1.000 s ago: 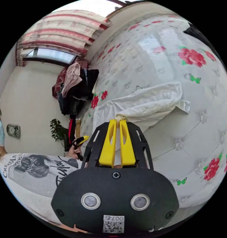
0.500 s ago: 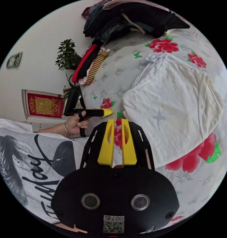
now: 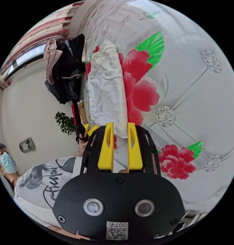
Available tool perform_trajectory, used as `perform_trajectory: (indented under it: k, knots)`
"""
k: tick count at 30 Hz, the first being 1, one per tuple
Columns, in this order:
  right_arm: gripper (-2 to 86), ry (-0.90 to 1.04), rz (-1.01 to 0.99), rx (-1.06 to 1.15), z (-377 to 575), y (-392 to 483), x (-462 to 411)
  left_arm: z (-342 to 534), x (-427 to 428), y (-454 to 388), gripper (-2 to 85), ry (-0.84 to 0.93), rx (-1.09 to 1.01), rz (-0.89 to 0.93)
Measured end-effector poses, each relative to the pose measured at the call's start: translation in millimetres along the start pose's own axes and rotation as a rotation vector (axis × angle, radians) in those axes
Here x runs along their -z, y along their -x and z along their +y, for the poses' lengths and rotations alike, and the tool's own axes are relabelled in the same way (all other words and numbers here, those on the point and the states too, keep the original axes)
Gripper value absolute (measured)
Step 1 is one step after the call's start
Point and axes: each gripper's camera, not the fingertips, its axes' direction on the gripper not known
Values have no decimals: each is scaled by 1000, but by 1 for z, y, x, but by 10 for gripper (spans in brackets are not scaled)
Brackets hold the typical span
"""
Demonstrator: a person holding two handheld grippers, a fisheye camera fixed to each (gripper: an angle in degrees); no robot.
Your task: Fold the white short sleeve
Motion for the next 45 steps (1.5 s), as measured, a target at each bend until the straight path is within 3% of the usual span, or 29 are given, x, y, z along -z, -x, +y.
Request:
perform_trajectory:
  k: [3,6,12,19,28,33,38,40,42,45]
  knots:
    - [18,28,-46,8,-17,-2,-4,-7,0,9,98,13,28,35]
    - [6,36,-137,31,-25,4,0,-5,8,13,12,-22,66,80]
    - [0,15,-285,194,-11,49,36,27,48,-21,0,-170,-15,247]
    - [-1,80,-298,327,-15,106,54,68,102,-37,-2,-304,-13,265]
    - [-2,171,-300,624,-87,293,6,30,224,-74,-4,-501,-166,281]
    - [-1,193,-372,895,-81,463,-58,30,356,-142,-2,-649,-419,135]
    - [5,231,-336,988,-45,540,-162,81,431,-134,14,-744,-437,7]
    - [11,227,-311,996,-32,537,-203,106,440,-110,38,-752,-351,-134]
    - [19,318,-214,955,-24,507,-255,150,433,-62,82,-795,-112,-358]
    - [28,425,12,922,-15,442,-281,210,394,0,108,-818,143,-483]
